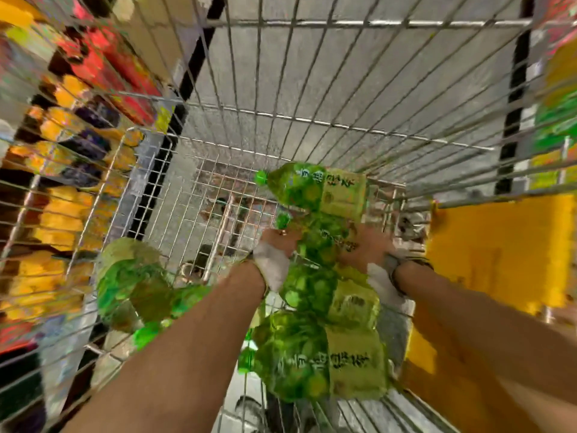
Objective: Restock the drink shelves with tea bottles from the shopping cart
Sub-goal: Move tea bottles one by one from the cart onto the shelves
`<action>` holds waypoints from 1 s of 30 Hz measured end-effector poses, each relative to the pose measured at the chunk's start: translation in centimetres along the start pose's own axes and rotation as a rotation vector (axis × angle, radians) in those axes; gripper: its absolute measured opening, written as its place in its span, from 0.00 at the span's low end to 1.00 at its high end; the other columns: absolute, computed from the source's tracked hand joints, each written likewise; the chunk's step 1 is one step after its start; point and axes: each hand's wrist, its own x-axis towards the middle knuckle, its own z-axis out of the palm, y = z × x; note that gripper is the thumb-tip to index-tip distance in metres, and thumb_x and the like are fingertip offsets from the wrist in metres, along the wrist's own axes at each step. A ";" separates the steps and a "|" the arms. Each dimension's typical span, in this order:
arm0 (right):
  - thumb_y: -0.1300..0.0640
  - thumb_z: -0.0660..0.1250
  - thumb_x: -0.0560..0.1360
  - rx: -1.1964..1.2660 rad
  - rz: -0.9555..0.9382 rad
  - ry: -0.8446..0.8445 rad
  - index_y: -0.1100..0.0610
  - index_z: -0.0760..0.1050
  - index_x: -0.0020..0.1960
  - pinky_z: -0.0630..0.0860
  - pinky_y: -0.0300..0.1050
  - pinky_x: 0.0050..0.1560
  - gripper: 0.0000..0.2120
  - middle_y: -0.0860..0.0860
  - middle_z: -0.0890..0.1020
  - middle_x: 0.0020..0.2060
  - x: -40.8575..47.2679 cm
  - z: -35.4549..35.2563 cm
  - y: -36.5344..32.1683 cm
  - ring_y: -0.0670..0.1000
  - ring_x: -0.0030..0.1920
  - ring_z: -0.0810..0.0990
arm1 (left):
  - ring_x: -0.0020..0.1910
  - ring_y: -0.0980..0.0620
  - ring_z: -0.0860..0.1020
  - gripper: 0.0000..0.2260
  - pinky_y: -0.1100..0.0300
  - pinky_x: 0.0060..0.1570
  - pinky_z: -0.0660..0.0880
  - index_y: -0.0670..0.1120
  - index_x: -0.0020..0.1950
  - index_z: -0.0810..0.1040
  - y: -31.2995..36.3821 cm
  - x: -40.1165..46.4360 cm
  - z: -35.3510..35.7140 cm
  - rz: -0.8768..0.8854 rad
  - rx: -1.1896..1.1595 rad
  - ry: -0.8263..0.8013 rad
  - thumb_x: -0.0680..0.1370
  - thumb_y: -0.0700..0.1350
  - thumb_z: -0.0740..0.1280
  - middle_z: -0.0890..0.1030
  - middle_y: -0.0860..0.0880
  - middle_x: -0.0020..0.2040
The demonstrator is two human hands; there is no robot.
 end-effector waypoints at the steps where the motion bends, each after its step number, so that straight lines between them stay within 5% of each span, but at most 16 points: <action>1: 0.41 0.72 0.69 -0.034 -0.009 0.031 0.56 0.59 0.73 0.75 0.57 0.59 0.40 0.58 0.72 0.65 -0.2 0.1 0.0 0.62 0.62 0.73 | 0.44 0.48 0.80 0.19 0.68 0.36 0.76 0.35 0.59 0.78 -0.2 0.1 0.3 0.021 -0.001 -0.011 0.79 0.51 0.65 0.80 0.42 0.53; 5: 0.35 0.71 0.66 -0.153 -0.032 0.067 0.49 0.45 0.76 0.62 0.63 0.68 0.51 0.55 0.60 0.74 0.4 1.7 0.6 0.63 0.72 0.62 | 0.63 0.44 0.76 0.24 0.67 0.45 0.66 0.40 0.66 0.74 -0.8 0.5 1.4 0.066 -0.099 0.000 0.76 0.53 0.68 0.77 0.42 0.64; 7: 0.33 0.73 0.60 -0.131 -0.044 0.041 0.46 0.43 0.76 0.62 0.65 0.67 0.56 0.54 0.59 0.74 0.9 1.3 0.9 0.63 0.72 0.62 | 0.64 0.44 0.74 0.25 0.66 0.46 0.64 0.40 0.67 0.73 -0.7 0.4 1.6 0.066 -0.143 0.003 0.76 0.53 0.69 0.76 0.42 0.66; 14: 0.30 0.72 0.58 -0.158 -0.158 0.056 0.46 0.44 0.75 0.74 0.60 0.61 0.57 0.55 0.66 0.69 0.5 0.9 1.2 0.61 0.65 0.71 | 0.48 0.47 0.80 0.24 0.60 0.45 0.70 0.42 0.56 0.80 -1.5 0.6 1.6 0.045 -0.149 0.023 0.69 0.59 0.74 0.80 0.46 0.45; 23: 0.33 0.73 0.60 -0.197 -0.184 0.073 0.53 0.53 0.72 0.77 0.56 0.57 0.50 0.55 0.71 0.63 -2.5 -1.3 -0.9 0.59 0.58 0.76 | 0.40 0.46 0.81 0.16 0.48 0.48 0.81 0.48 0.35 0.78 -1.0 -1.5 -0.3 0.096 -0.202 0.076 0.64 0.58 0.78 0.81 0.46 0.38; 30: 0.33 0.74 0.59 -0.200 -0.236 0.135 0.53 0.57 0.71 0.77 0.56 0.55 0.50 0.55 0.72 0.60 -7.4 -4.5 -6.0 0.59 0.57 0.76 | 0.28 0.53 0.75 0.20 0.63 0.32 0.76 0.45 0.39 0.82 0.5 -6.9 -6.1 0.148 -0.179 0.111 0.62 0.60 0.78 0.78 0.50 0.30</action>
